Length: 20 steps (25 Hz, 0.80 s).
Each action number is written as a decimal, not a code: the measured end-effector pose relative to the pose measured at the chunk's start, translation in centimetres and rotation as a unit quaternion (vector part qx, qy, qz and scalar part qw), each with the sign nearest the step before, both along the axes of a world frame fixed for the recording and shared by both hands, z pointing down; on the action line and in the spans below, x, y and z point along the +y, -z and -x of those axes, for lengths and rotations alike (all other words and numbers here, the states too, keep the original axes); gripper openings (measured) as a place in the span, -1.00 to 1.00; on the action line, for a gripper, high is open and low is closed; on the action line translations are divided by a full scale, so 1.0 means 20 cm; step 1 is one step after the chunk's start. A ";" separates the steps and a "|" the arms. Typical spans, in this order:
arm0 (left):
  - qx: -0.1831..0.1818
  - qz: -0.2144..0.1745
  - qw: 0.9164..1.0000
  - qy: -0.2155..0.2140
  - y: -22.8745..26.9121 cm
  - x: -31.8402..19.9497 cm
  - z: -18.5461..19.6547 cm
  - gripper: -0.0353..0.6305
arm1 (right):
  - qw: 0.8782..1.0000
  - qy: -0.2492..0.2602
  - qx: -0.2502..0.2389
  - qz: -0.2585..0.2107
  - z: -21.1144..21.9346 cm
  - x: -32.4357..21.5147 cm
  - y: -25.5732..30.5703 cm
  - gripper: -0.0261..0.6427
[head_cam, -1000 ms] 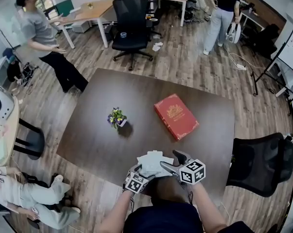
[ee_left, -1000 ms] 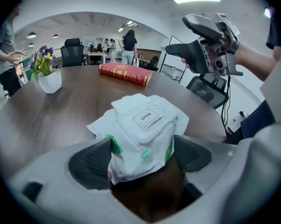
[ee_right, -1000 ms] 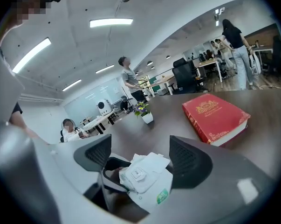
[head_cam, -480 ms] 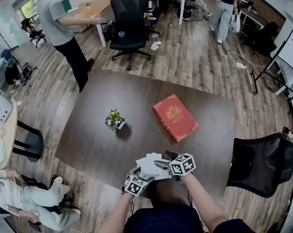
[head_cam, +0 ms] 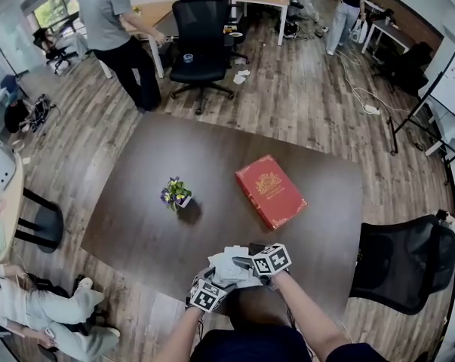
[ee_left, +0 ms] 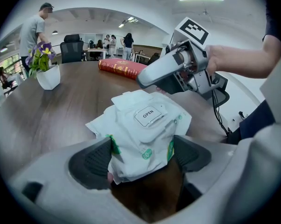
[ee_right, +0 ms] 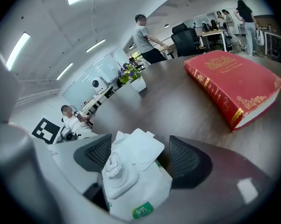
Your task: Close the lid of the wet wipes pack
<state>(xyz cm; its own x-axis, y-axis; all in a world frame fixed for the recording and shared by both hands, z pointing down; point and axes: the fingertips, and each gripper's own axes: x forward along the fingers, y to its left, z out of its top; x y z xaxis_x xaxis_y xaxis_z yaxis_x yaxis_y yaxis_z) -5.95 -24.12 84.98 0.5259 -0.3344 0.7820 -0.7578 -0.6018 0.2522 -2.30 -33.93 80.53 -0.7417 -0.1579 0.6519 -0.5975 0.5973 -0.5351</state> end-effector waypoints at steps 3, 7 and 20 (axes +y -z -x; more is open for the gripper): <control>0.000 -0.002 1.000 -0.002 -0.01 -0.01 0.00 0.34 | 1.000 0.014 0.013 0.004 0.02 0.00 -0.02 0.28; 0.000 0.000 1.000 -0.002 -0.01 0.00 0.00 0.34 | 0.999 0.031 0.022 0.010 0.04 0.01 -0.05 0.28; 0.000 0.008 1.000 -0.004 0.02 0.00 -0.01 0.34 | 0.999 0.043 0.012 0.006 0.06 0.01 0.01 0.25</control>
<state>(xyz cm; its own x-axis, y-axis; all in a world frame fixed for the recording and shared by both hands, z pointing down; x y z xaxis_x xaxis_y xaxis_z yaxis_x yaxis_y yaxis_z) -5.81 -24.09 84.60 0.5290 -0.3166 0.7873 -0.7524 -0.6040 0.2627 -3.41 -33.77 80.34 -0.7360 -0.0859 0.6715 -0.5568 0.6410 -0.5282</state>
